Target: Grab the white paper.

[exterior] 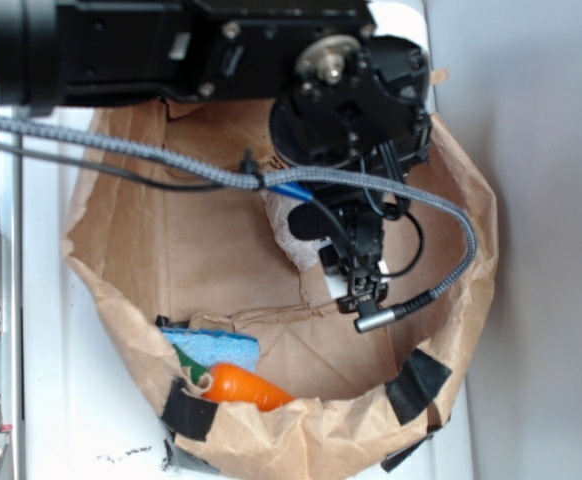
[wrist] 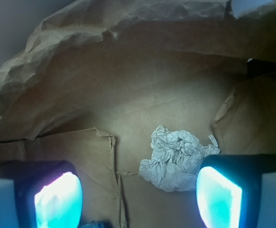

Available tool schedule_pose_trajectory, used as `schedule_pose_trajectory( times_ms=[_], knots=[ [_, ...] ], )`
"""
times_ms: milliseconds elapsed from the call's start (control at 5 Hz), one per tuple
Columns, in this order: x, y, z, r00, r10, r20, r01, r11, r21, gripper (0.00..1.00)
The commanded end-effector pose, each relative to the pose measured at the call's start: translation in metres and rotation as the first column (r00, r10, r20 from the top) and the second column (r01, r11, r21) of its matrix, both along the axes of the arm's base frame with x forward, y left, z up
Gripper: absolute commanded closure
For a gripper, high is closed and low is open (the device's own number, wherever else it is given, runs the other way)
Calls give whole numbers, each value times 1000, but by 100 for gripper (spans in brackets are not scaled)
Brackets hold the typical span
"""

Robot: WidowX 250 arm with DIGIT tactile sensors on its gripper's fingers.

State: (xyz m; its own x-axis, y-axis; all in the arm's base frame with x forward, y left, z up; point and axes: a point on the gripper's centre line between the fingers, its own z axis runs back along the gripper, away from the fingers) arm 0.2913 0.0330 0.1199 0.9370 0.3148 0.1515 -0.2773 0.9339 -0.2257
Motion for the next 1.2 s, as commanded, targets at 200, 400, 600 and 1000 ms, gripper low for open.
schedule_pose_trajectory(
  times_ms=[200,400,600,1000],
  knots=[
    [28,11,-6,970,-241,33,242,970,-22,0],
    [22,9,-9,902,-426,68,427,904,-5,0],
    [14,9,1,795,-605,-37,605,796,0,0],
    [1,27,5,701,-704,114,695,710,111,0]
  ],
)
